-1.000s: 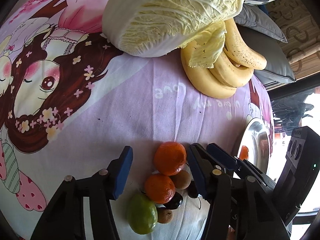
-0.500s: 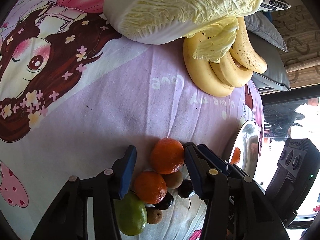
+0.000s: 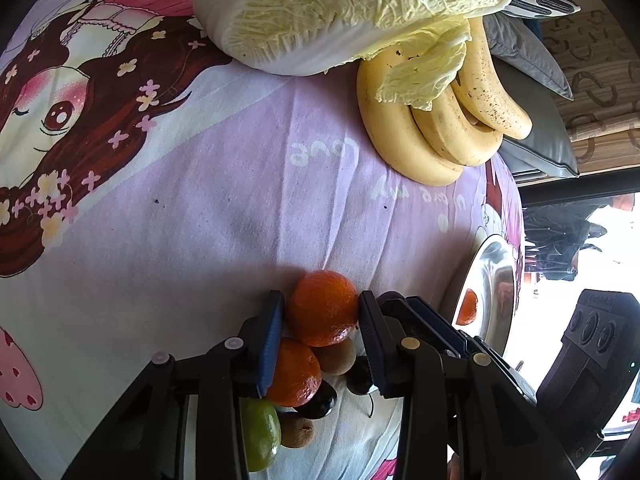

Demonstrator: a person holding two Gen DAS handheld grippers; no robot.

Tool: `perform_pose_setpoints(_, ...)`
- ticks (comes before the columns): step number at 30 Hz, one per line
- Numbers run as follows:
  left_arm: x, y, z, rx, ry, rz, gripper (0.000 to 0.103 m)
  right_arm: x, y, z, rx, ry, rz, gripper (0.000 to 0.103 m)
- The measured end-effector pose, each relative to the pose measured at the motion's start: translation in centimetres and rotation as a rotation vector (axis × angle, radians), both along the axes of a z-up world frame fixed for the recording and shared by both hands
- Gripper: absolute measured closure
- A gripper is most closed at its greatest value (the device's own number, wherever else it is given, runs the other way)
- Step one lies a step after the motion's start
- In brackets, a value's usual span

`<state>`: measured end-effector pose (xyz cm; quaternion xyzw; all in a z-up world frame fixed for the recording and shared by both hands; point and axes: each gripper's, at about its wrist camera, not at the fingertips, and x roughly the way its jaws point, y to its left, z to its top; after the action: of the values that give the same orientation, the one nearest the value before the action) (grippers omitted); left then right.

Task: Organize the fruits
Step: 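Grasp a second mandarin with the left tool while the right tool grasps a dark cherry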

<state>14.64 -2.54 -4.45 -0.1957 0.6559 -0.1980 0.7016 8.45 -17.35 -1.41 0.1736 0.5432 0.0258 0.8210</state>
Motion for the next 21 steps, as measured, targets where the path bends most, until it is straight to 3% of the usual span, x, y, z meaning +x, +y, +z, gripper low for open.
perform_pose_setpoints(21,-0.2,1.2,3.0,0.055,-0.11,0.04,0.065,-1.3,-1.4,2.9,0.001,-0.053,-0.038,0.072)
